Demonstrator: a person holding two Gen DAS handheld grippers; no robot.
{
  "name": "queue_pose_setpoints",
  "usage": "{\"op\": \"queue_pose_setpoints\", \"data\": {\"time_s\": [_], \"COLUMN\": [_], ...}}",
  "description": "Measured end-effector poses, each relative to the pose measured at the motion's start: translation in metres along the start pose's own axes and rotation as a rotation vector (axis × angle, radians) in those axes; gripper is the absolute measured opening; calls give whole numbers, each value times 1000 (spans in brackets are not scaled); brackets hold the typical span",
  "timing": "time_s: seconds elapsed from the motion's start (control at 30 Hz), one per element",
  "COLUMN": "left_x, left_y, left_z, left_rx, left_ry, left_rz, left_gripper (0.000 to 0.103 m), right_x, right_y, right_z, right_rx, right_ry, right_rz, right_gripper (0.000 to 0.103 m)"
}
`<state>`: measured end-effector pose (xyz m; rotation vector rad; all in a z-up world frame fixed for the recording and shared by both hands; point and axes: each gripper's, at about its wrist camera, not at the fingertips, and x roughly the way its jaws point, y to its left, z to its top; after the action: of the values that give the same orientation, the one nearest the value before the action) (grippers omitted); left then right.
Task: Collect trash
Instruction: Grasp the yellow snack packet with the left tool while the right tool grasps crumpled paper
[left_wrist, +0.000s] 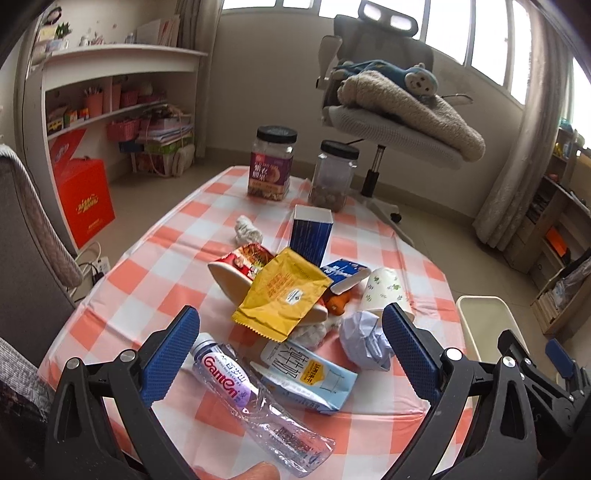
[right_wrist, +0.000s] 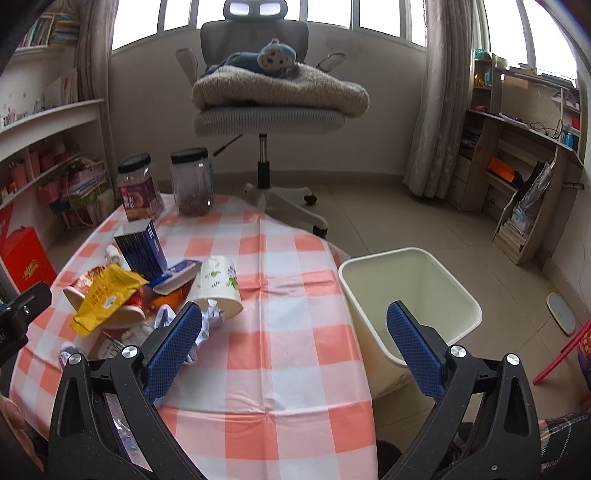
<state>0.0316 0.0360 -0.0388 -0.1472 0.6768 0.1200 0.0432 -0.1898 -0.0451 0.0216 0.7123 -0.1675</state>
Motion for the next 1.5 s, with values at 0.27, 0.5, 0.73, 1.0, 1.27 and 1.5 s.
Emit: {"op": "queue_pose_setpoints", "data": {"time_s": [0.27, 0.5, 0.73, 1.0, 1.27, 1.5], "left_x": [34, 69, 119, 173, 171, 145], "left_y": [40, 40, -12, -19, -14, -5], "left_z": [21, 52, 52, 41, 42, 51], "left_rx": [-124, -43, 279, 368, 358, 305], "left_ry": [193, 339, 470, 557, 557, 488], "left_rz": [-19, -50, -53, -81, -118, -155], "left_gripper": [96, 96, 96, 96, 63, 36], "right_x": [25, 57, 97, 130, 136, 142], "right_y": [12, 25, 36, 28, 59, 80], "right_z": [15, 54, 66, 45, 22, 4], "right_rx": [-77, -149, -218, -217, -222, -238], "right_ry": [105, 269, 324, 449, 537, 565], "right_rz": [21, 139, 160, 251, 385, 387], "right_gripper": [96, 96, 96, 96, 96, 96]}}
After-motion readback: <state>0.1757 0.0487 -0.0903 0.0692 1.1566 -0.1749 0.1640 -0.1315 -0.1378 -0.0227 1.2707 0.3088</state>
